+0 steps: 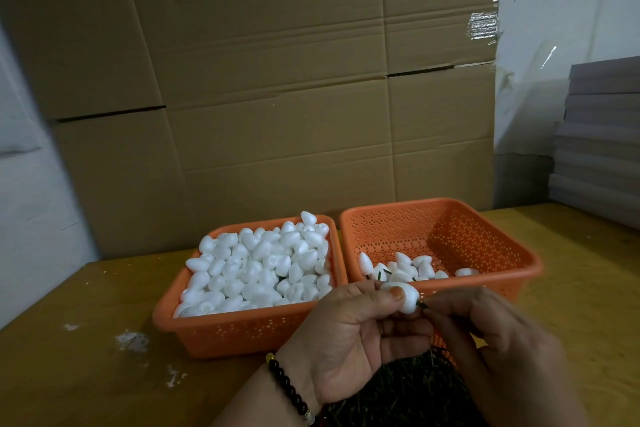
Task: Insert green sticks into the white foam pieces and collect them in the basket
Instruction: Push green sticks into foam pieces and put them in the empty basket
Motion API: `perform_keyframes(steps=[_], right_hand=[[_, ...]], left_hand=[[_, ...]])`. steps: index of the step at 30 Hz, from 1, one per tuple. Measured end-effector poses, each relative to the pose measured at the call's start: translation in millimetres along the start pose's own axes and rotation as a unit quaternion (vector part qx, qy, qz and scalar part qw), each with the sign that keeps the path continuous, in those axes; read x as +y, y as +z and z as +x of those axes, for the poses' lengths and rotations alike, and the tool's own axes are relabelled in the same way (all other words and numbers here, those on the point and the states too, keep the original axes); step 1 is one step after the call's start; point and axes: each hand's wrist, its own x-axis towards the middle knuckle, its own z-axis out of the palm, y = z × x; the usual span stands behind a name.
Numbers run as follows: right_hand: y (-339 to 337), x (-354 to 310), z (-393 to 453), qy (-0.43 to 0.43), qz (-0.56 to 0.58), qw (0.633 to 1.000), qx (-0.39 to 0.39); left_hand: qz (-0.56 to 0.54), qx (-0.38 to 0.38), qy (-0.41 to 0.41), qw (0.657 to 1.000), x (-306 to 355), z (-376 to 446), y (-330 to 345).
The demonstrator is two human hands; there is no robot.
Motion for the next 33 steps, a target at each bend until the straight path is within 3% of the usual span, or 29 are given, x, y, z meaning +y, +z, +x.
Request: perform_keyframes(steps=[21, 33], right_hand=[[4.1, 5.7, -3.4, 0.019, -0.024, 0.999, -0.009], [5.8, 7.6, -2.5, 0.065, 0.025, 0.997, -0.027]], left_hand=[[-0.020, 0.019, -0.010, 1.000, -1.0, -1.3, 3.5], [-0.047, 0.025, -0.015, 0.998, -0.8, 0.1, 5.5]])
